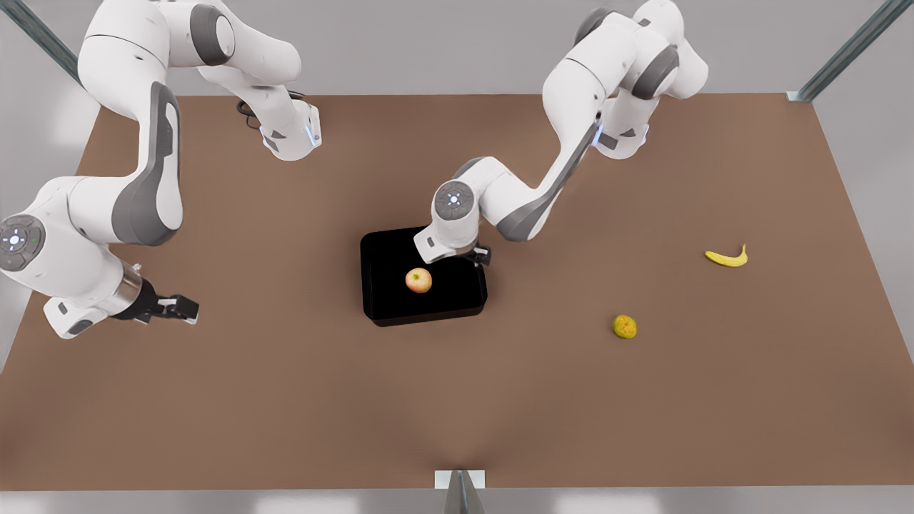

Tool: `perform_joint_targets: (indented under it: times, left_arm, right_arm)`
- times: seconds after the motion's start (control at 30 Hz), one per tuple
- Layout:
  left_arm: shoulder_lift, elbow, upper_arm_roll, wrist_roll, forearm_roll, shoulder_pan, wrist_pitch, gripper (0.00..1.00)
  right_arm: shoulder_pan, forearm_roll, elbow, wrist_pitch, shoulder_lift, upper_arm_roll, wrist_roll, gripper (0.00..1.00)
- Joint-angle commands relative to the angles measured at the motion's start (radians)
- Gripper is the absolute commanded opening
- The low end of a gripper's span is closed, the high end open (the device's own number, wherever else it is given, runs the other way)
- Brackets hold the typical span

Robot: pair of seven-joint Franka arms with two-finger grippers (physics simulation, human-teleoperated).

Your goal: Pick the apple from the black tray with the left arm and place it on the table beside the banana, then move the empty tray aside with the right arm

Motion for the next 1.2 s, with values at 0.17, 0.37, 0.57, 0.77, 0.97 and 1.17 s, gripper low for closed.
perform_joint_targets:
  times: [0.17,0.37,0.57,0.77,0.97,1.17]
  left_arm:
    - [0.093,0.001,0.003,-0.814,0.050,-0.047,0.325,1.00]
    - [0.177,0.062,0.006,-0.806,0.059,-0.049,0.429,1.00]
    - [0.283,0.183,0.002,-0.794,0.159,-0.073,0.420,1.00]
    - [0.240,0.042,0.006,-0.733,0.240,-0.109,0.418,1.00]
    - [0.246,0.040,0.005,-0.760,0.235,-0.107,0.448,1.00]
    - [0.257,0.048,0.005,-0.819,0.238,-0.112,0.498,1.00]
  right_arm:
    - [0.000,-0.002,0.001,-0.059,-0.001,0.001,-0.001,1.00]
    - [0.002,-0.002,0.003,-0.058,0.000,0.001,-0.001,1.00]
    - [0.002,-0.002,0.001,-0.058,0.002,0.001,-0.001,1.00]
    - [0.002,-0.002,0.001,-0.058,0.002,0.001,-0.003,1.00]
    - [0.002,-0.002,0.001,-0.058,0.002,0.001,-0.003,1.00]
    - [0.002,-0.002,0.001,-0.058,0.002,0.001,-0.003,1.00]
